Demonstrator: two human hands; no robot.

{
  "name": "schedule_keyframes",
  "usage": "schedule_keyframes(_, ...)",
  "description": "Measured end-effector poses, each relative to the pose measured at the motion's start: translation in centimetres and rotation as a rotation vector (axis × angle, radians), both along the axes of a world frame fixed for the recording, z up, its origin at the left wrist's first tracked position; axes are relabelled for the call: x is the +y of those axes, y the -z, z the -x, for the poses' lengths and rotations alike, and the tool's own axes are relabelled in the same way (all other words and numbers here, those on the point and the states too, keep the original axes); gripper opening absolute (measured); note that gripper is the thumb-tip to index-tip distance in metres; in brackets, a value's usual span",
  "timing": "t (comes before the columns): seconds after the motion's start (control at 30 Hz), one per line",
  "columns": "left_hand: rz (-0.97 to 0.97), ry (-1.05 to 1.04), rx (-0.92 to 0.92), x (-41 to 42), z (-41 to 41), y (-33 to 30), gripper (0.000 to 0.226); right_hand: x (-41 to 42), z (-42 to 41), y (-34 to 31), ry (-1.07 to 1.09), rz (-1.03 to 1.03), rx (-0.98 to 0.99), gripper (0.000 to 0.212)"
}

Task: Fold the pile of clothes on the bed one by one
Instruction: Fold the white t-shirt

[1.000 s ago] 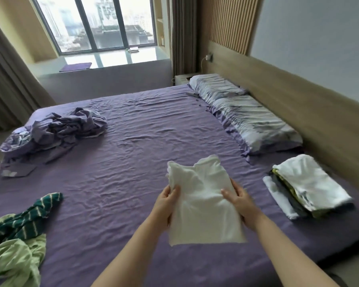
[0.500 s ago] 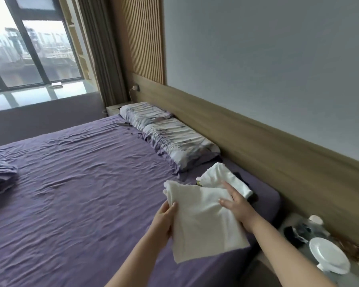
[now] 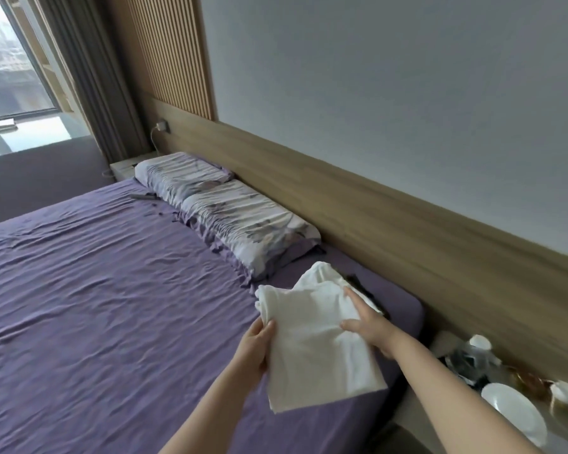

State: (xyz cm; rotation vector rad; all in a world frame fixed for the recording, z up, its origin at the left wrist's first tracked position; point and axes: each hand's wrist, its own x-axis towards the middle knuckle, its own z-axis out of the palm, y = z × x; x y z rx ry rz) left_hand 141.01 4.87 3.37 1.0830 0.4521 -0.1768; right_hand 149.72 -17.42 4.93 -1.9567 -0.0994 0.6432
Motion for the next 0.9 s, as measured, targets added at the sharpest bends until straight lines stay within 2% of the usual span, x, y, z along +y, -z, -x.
schedule_keyframes(0.17,0.01,-0.023,0.044,-0.8,-4.7,2.0,0.02,-0.3,-5.3,1.4,0.036,0.043,0.049,0.083)
schedule_keyframes(0.33,0.041,-0.093,0.1,-2.3,-9.8,4.6,0.021,-1.2,-11.7,3.6,0.021,0.017,0.131,0.074)
schedule_keyframes(0.53,0.084,-0.192,0.206,-4.8,-16.0,8.7,0.026,-2.2,-20.9,6.3,-0.2,0.047,0.155,0.069)
schedule_keyframes(0.67,0.086,-0.252,0.287,-6.1,-18.9,10.9,0.03,-2.6,-25.3,8.6,-0.272,0.119,0.167,0.076)
schedule_keyframes(0.83,0.057,-0.205,0.432,-8.1,-20.4,13.0,0.024,-2.9,-28.1,11.8,-0.403,0.226,0.123,0.081)
schedule_keyframes(0.9,0.02,-0.176,0.479,-8.9,-20.4,13.9,0.034,-3.1,-28.0,12.7,-0.426,0.284,0.112,0.085)
